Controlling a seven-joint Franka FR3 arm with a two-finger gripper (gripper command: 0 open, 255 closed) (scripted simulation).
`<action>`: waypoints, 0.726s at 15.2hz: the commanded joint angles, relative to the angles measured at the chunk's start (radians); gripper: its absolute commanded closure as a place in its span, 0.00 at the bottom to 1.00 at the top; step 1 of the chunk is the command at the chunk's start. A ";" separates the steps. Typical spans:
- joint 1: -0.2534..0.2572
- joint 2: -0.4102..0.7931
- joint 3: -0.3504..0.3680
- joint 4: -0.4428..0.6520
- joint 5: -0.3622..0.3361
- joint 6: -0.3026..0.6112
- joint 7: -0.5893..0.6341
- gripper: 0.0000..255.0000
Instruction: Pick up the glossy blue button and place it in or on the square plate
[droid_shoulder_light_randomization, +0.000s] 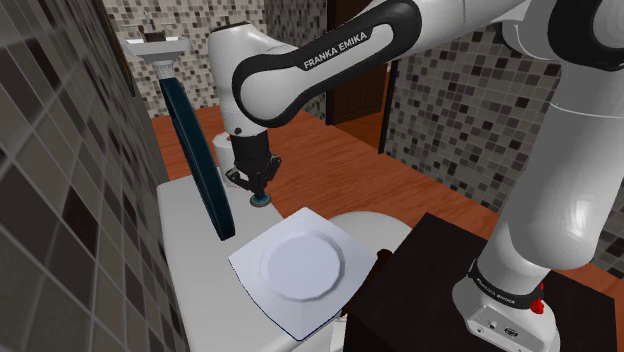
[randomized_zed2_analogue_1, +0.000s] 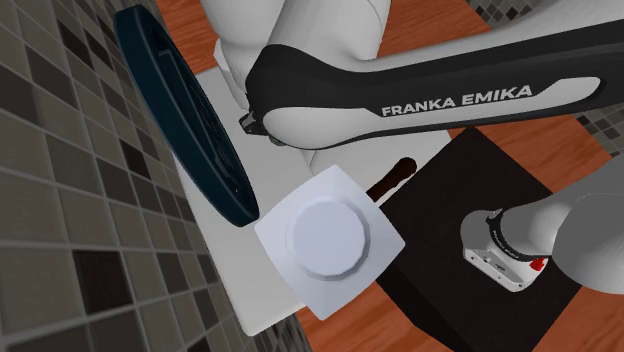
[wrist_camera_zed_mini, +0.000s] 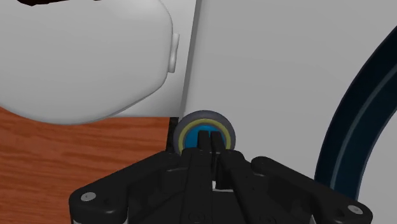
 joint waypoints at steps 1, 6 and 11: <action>0.000 0.000 0.000 0.000 0.000 0.000 0.000 1.00; -0.015 -0.135 0.002 -0.161 0.058 0.167 -0.031 0.00; -0.006 -0.253 -0.004 -0.356 0.122 0.405 -0.061 0.00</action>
